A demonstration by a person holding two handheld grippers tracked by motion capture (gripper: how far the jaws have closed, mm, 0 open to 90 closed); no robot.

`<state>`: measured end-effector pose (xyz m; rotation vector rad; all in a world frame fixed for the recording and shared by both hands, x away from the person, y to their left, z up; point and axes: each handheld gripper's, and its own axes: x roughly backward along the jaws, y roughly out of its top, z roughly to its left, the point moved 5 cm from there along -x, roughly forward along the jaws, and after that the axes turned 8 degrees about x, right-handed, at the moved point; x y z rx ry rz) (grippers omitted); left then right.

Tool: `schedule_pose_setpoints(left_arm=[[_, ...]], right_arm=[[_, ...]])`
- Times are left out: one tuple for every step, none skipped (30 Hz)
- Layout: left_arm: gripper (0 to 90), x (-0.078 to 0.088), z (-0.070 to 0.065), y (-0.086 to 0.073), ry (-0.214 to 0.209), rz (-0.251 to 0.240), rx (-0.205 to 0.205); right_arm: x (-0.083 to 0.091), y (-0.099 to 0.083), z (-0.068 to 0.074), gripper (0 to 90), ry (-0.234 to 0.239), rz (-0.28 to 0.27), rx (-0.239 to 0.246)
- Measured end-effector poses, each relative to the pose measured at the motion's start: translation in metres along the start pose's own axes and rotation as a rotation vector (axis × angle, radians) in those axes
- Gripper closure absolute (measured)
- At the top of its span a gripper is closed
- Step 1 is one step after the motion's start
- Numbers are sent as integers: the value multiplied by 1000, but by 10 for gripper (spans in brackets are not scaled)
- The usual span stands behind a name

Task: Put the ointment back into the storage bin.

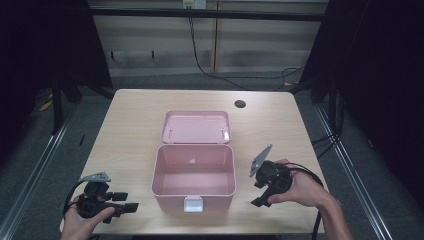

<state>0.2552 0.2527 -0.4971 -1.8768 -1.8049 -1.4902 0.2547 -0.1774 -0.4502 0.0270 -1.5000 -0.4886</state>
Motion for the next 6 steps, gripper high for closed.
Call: schedule_pose_setpoints(left_arm=[[290,0,0,0,1,-4,2],[289,0,0,0,2,-4,1],[290,0,0,0,2,-4,1],[290,0,0,0,2,-3,0],[290,0,0,0,1,-2,1],[290,0,0,0,1,-1,0]], right_arm=[[-2,-2,0,387,-3,1,-6],[-5,-4,-1,387,-1,-4,-13],[-7,-5,-2,387,-7,-11,-23],[-9,-7,-2,380,-13,-12,-41],[-11,-9,-4,368,-16,-17,-50],[-13,-11,-5,363,-14,-24,-63]])
